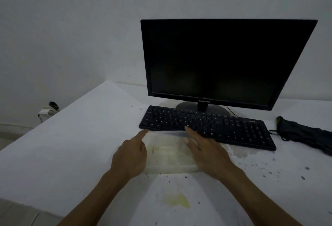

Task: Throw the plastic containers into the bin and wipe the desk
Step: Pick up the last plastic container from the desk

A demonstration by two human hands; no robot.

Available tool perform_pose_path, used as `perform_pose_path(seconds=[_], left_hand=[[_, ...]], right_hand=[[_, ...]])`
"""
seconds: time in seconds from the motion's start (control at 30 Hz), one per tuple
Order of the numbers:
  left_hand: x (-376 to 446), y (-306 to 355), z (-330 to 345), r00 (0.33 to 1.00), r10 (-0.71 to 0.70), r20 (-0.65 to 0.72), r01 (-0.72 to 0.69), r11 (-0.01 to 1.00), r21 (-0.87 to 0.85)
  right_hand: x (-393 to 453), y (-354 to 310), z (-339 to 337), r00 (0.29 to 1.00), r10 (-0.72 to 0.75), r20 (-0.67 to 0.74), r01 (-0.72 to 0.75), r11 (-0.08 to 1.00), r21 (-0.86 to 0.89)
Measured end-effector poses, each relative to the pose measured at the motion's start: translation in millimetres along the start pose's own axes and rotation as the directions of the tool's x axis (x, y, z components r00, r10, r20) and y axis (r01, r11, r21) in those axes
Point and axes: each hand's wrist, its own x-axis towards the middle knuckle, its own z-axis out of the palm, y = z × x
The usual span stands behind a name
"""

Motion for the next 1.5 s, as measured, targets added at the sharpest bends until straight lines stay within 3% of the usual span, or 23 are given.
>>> perform_pose_path(seconds=[0.23, 0.4, 0.57, 0.63, 0.73, 0.87, 1.1, 1.33, 1.5], left_hand=[[2.0, -0.2, 2.4, 0.999, -0.042, -0.033, 0.041, 0.998, -0.052], [0.1, 2.0, 2.4, 0.996, -0.091, 0.014, 0.092, 0.986, -0.14], [-6.2, 12.1, -4.8, 0.974, -0.228, 0.004, 0.219, 0.93, -0.294], [-5.8, 14.8, -12.5, 0.961, -0.276, -0.011, 0.262, 0.923, -0.282], [-8.9, 20.3, -26.0, 0.961, -0.274, -0.026, 0.252, 0.913, -0.32], [-18.9, 26.1, -43.0, 0.969, -0.247, -0.026, 0.217, 0.893, -0.395], [-49.0, 21.0, -67.2, 0.973, -0.212, -0.093, 0.129, 0.83, -0.542], [-78.2, -3.7, -93.8, 0.926, -0.297, -0.235, 0.093, 0.781, -0.618], [-116.7, -40.4, -126.5, 0.853, -0.383, -0.355, 0.076, 0.764, -0.641]], right_hand=[[10.4, 3.5, -0.2, 0.999, -0.008, 0.033, 0.008, 1.0, 0.019], [4.6, 8.7, 8.4, 0.999, 0.033, -0.03, -0.025, 0.971, 0.238], [-0.5, -0.4, 12.9, 0.931, 0.266, -0.251, -0.122, 0.873, 0.472], [-0.5, -2.3, 10.7, 0.9, 0.384, -0.207, -0.211, 0.798, 0.565], [-5.7, -3.5, 6.7, 0.894, 0.442, -0.081, -0.277, 0.684, 0.675], [-12.0, -7.7, 0.4, 0.915, 0.403, -0.009, -0.25, 0.585, 0.772], [-19.7, -34.4, -12.3, 0.941, 0.338, -0.005, -0.182, 0.52, 0.835], [-27.3, -81.9, -4.9, 0.989, 0.15, -0.015, -0.071, 0.555, 0.829], [-40.4, -136.9, 17.3, 0.999, -0.017, 0.039, -0.022, 0.567, 0.823]])
